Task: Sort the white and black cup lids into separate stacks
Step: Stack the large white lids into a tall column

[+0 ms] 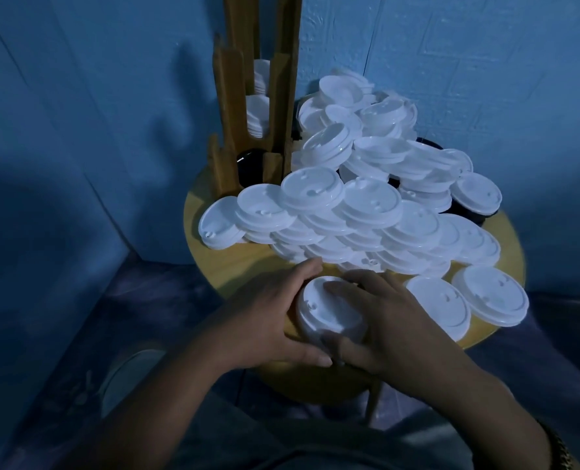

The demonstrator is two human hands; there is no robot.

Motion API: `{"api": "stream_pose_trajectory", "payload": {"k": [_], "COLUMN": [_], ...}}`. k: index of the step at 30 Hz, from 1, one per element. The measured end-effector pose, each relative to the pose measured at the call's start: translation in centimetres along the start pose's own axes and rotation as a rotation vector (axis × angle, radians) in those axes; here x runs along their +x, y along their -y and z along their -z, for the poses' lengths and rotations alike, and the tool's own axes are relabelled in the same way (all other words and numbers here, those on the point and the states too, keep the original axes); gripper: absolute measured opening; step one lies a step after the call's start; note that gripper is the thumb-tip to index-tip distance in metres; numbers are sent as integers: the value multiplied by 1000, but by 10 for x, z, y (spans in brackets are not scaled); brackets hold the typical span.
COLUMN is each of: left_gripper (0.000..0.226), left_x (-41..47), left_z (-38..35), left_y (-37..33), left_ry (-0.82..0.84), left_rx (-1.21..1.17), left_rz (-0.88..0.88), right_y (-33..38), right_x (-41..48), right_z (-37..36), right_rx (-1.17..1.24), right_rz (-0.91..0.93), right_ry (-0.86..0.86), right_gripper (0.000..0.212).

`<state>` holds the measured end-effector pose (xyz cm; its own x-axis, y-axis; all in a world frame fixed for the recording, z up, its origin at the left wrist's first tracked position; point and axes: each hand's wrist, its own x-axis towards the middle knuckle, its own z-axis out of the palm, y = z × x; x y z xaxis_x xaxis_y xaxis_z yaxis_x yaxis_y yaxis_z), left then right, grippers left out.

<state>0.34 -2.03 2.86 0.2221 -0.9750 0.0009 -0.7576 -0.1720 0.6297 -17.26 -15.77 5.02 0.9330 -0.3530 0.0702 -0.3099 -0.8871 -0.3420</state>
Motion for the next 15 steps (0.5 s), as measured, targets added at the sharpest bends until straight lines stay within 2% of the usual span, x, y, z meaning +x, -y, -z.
{"api": "stream_pose_trajectory", "payload": {"k": [6,11,15], "left_gripper": [117,115,108], "left_x": [2,4,4], "left_z": [-4,-5,-7], "left_y": [-1,0,2], "left_ry": [-29,-40,-58], "left_rx": [51,88,82], "left_rz": [7,-10,-14], "right_y": [-1,-1,0], "right_x": [1,-2,-2], "right_z": [-2,-4,-11], "right_rx": [-26,-45,-147], "right_rz": [-52,-17,-6], "right_ry": [-32,-18,-134], "right_gripper": [86,76,67]}}
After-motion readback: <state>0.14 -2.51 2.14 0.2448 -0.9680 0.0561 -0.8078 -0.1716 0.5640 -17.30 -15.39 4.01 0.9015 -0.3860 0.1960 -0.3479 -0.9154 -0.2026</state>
